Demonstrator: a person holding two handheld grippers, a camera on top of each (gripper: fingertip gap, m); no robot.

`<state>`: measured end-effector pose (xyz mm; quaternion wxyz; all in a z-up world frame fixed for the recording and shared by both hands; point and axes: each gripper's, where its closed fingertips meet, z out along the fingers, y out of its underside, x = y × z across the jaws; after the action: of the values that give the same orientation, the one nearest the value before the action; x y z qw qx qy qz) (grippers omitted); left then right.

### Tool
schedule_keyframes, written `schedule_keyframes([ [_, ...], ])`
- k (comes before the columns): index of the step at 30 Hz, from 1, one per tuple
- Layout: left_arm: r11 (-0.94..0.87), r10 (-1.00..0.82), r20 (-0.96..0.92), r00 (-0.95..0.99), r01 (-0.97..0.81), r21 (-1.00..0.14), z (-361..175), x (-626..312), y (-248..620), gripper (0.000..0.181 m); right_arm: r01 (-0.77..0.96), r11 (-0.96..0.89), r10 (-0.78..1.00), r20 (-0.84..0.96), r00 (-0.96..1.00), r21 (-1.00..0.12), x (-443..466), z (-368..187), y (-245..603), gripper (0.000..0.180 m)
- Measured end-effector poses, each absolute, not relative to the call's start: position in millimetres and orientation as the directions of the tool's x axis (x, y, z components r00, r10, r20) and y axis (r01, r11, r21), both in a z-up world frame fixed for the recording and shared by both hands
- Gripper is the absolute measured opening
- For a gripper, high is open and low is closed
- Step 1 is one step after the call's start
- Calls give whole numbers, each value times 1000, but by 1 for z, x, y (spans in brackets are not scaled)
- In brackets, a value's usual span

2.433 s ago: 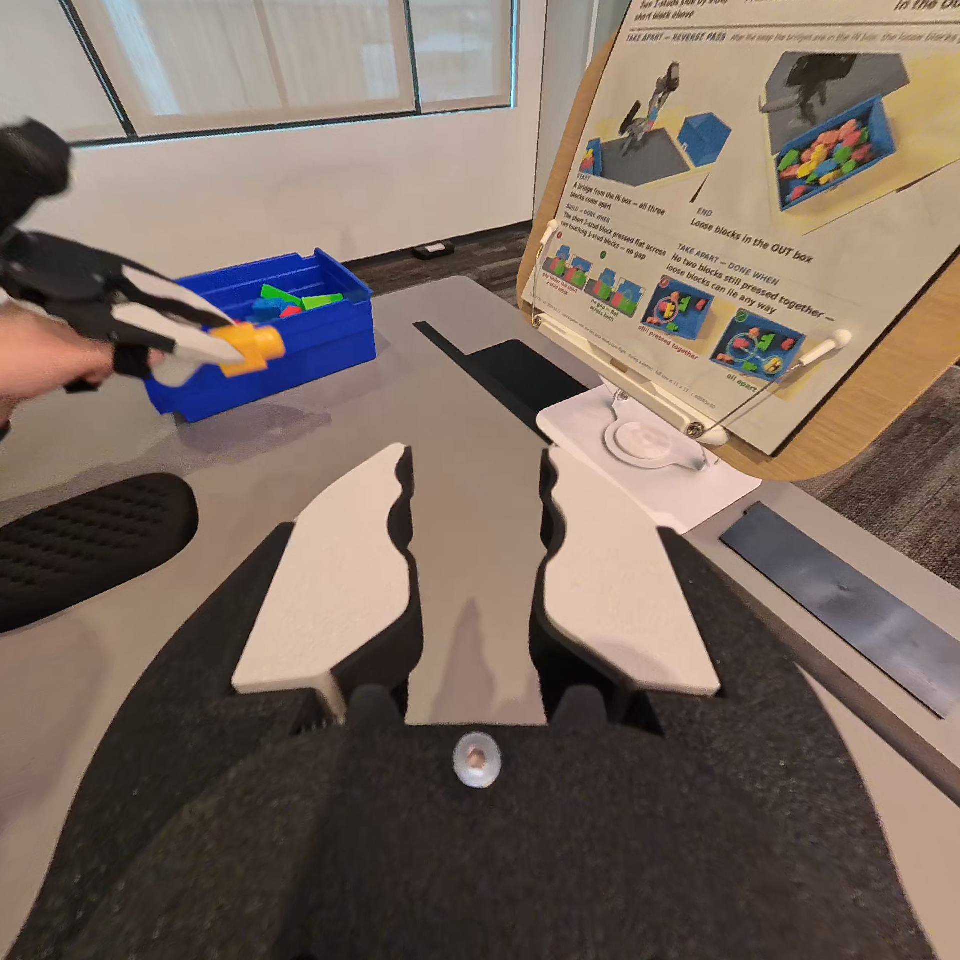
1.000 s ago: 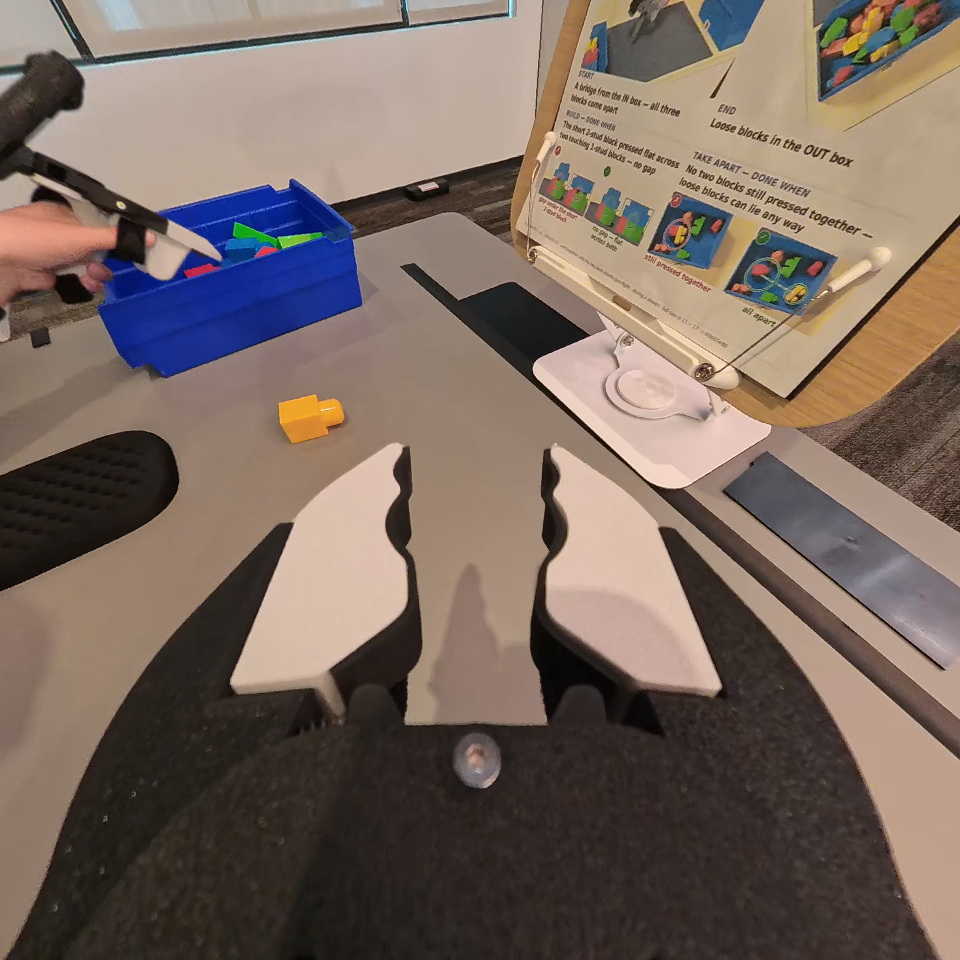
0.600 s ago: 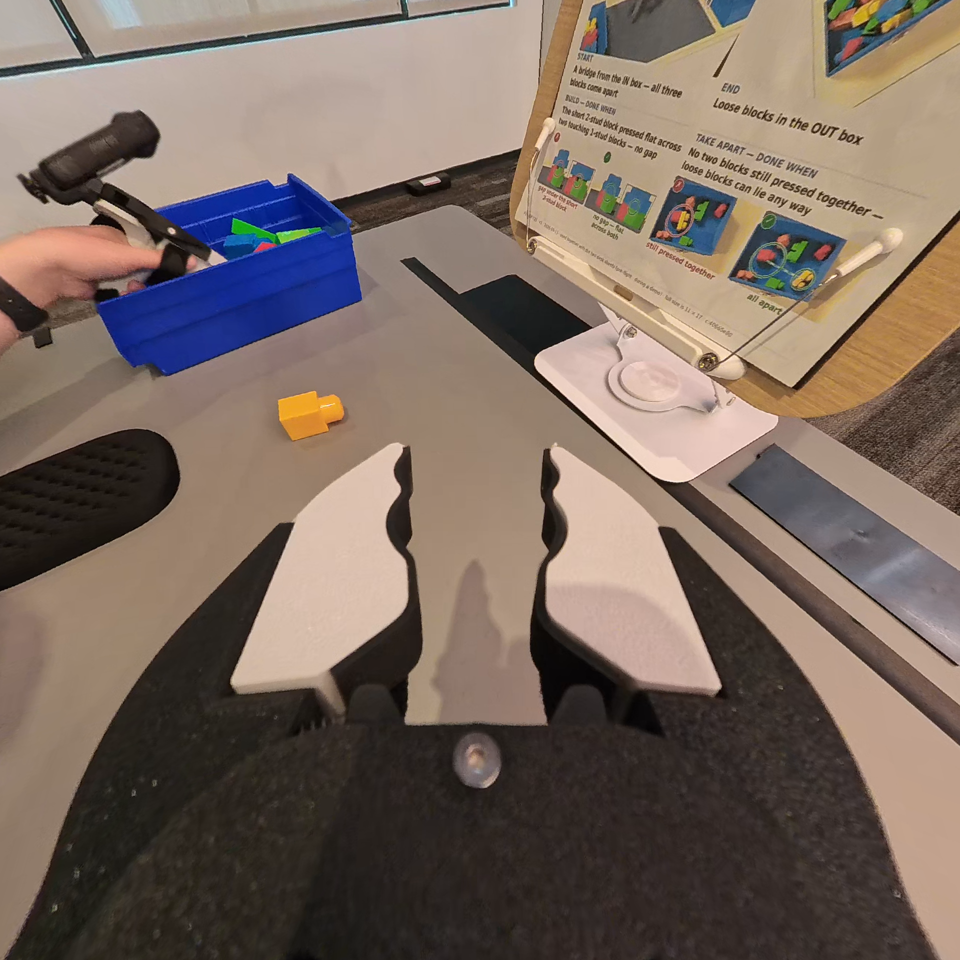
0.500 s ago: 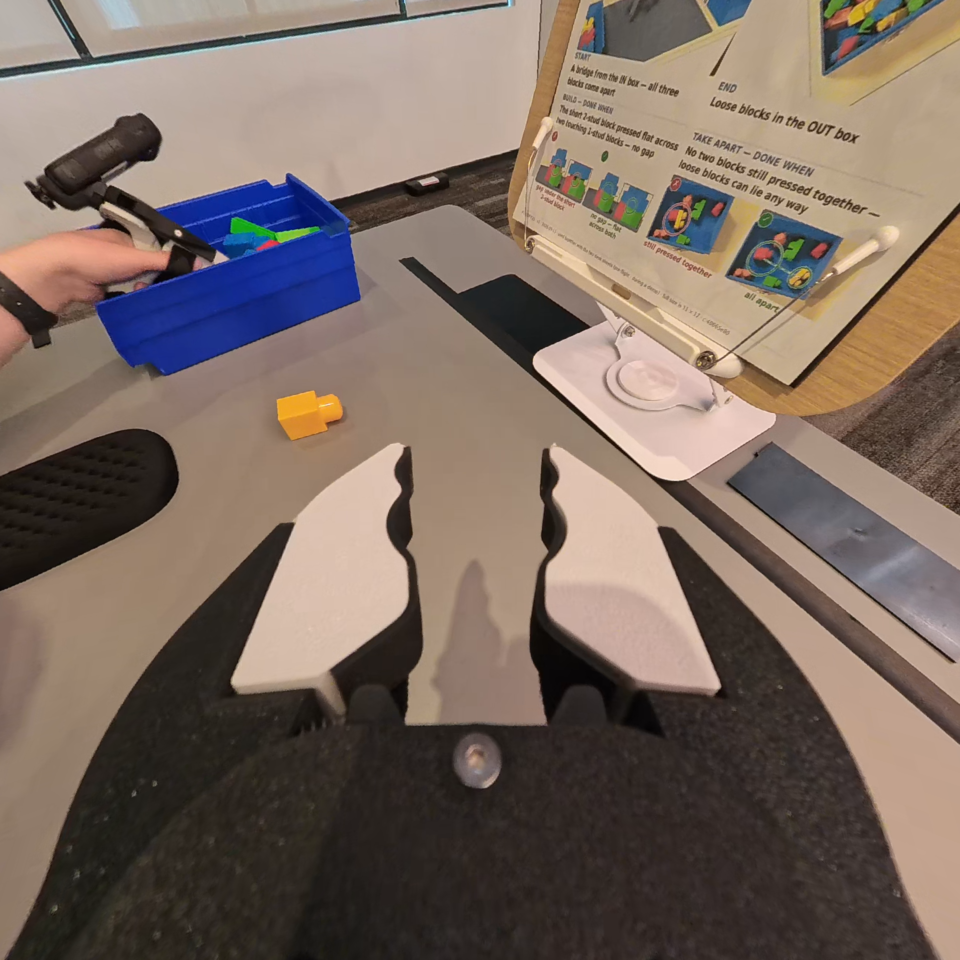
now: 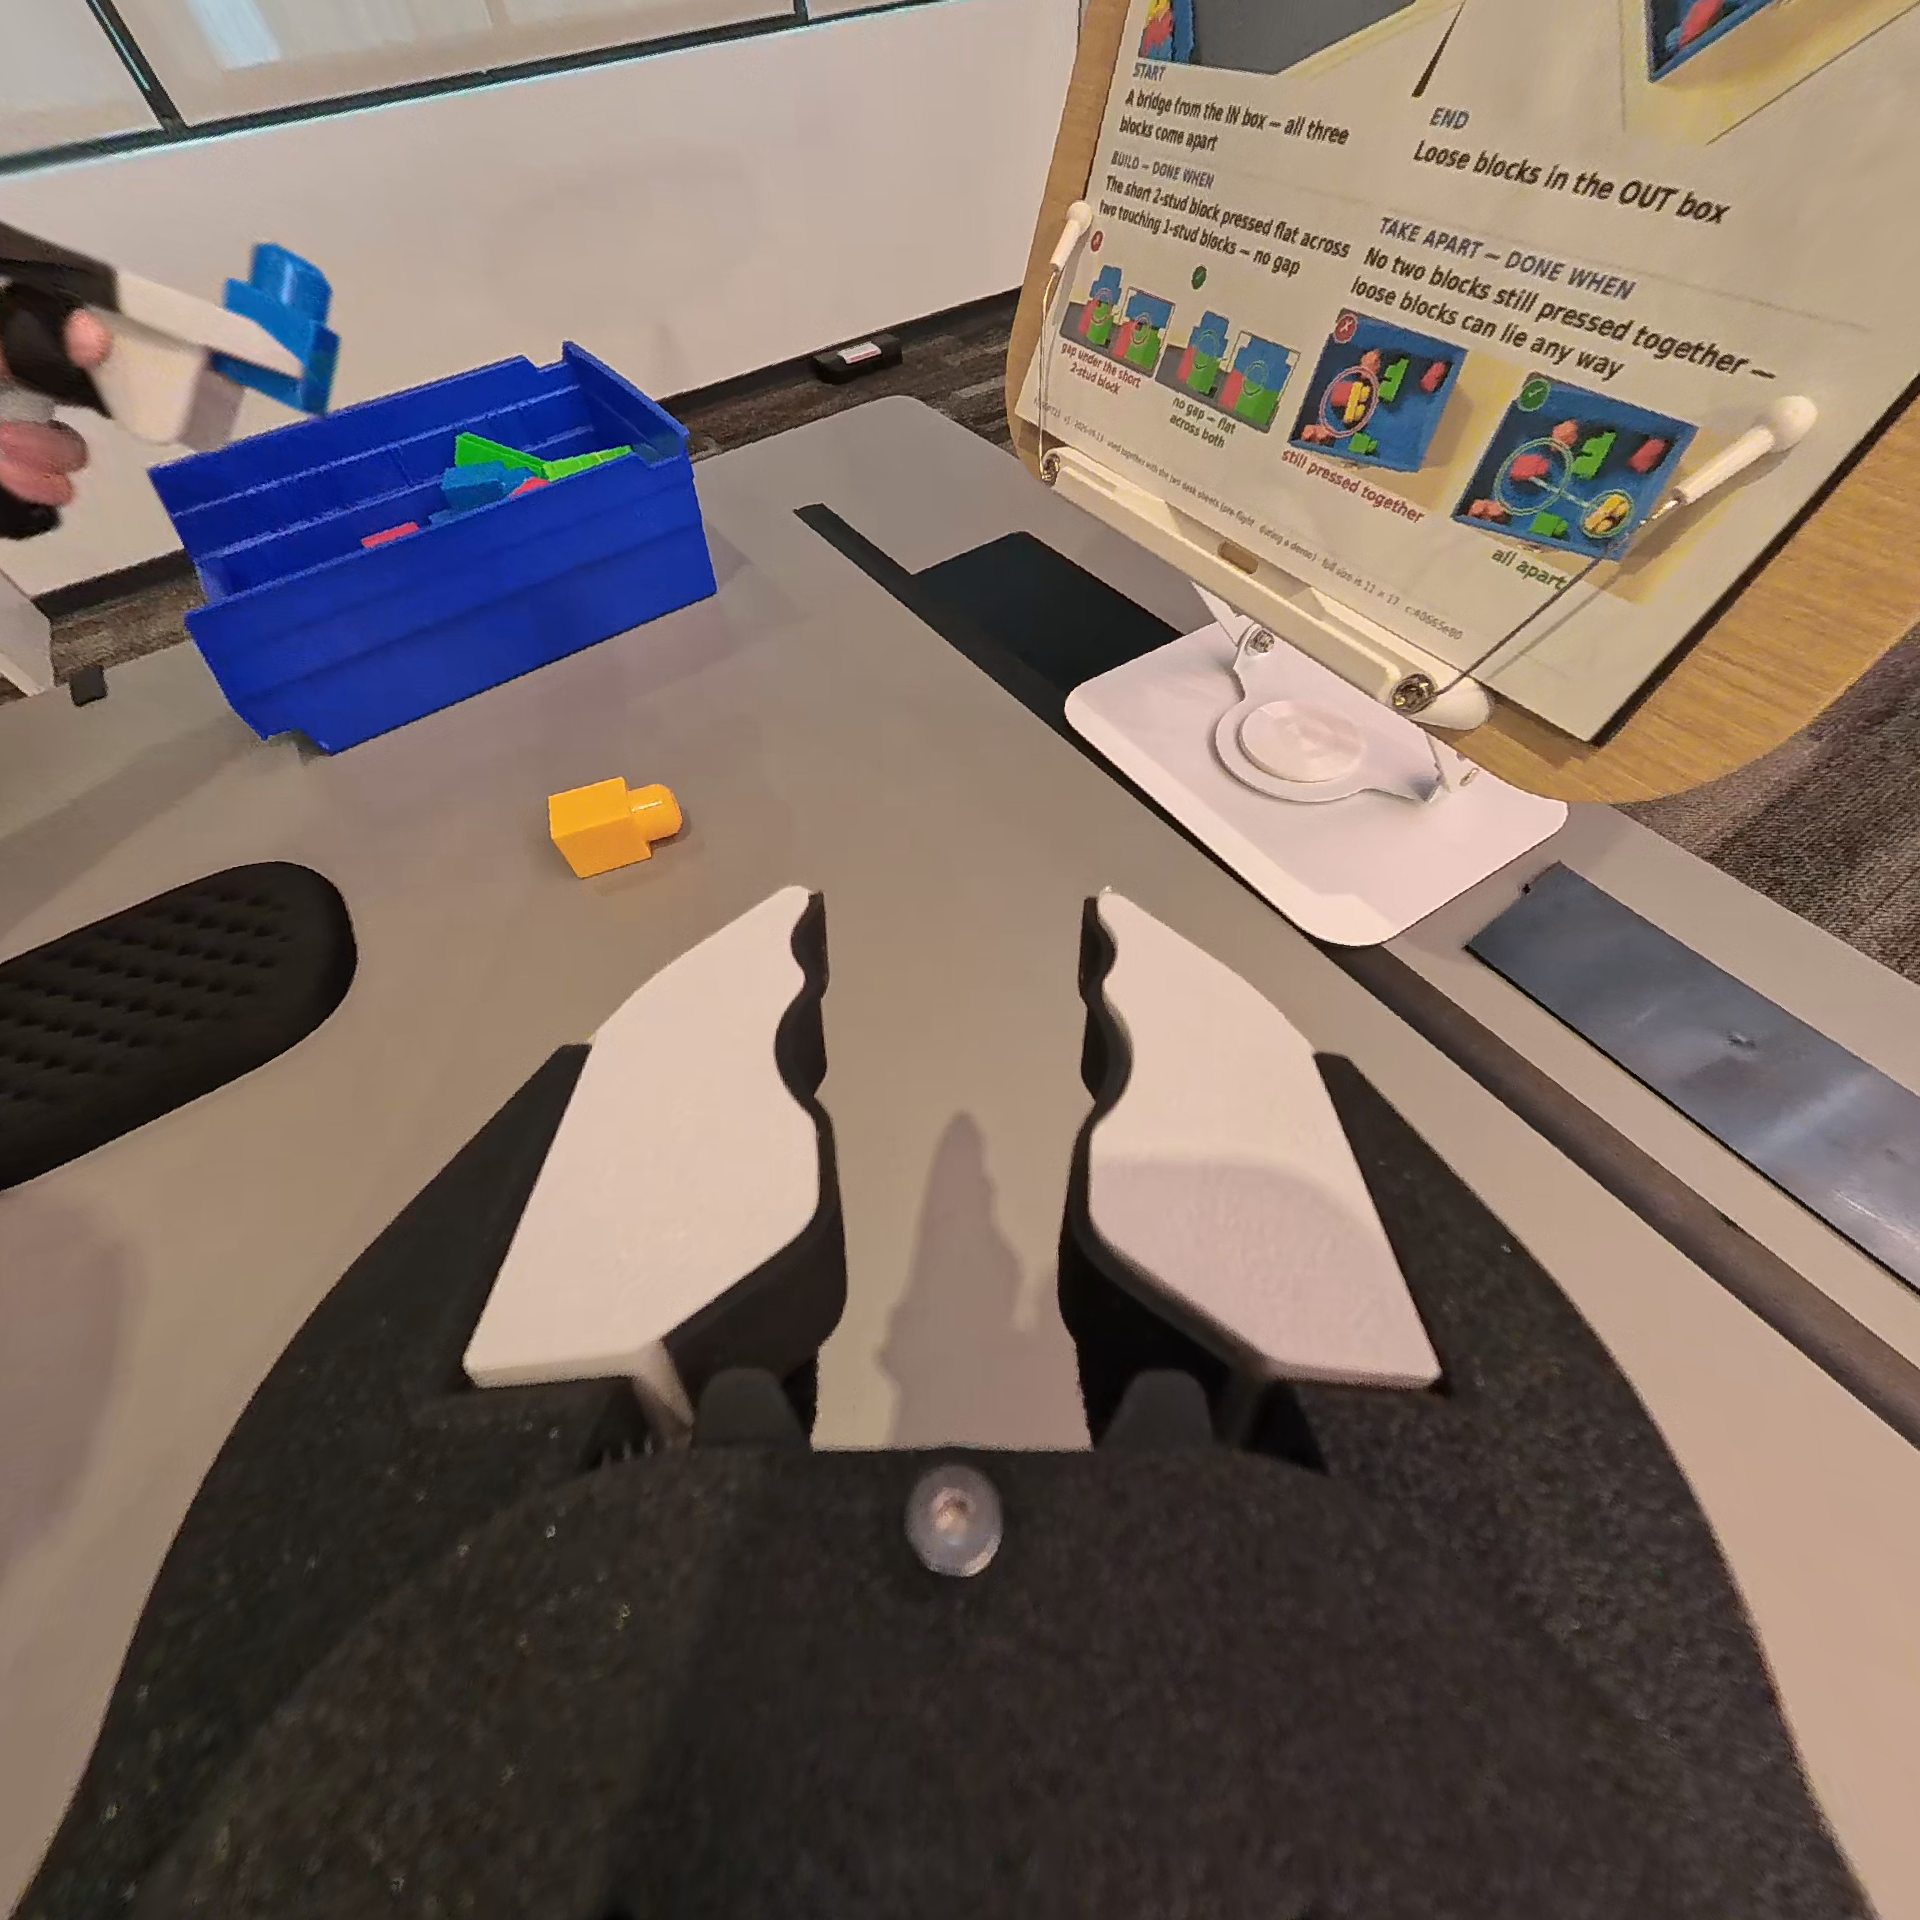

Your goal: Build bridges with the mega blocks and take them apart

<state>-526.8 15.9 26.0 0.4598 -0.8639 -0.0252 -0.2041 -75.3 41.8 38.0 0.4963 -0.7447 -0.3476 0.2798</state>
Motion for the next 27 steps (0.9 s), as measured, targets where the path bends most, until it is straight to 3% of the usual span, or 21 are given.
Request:
schedule_keyframes([
  [3,-657,-285,280,917,26,-753,6,-457,-11,36,248,-268,795,-69,602,-931,-76,36,42,46],
  [8,-788,-344,86,935,-238,-568,-82,-406,-27,37,253,-273,801,-74,594,-928,-78,34,40,46],
  [13,-823,-285,-67,956,-280,-494,-119,-421,-9,36,268,-276,803,-68,592,-923,-77,31,40,46],
  [20,-869,-296,-46,954,-289,-401,-140,-419,8,36,260,-287,800,-81,595,-922,-73,30,42,46],
  [27,-867,-323,-73,944,-326,-376,-147,-413,19,36,257,-293,798,-87,597,-921,-71,29,43,46],
])
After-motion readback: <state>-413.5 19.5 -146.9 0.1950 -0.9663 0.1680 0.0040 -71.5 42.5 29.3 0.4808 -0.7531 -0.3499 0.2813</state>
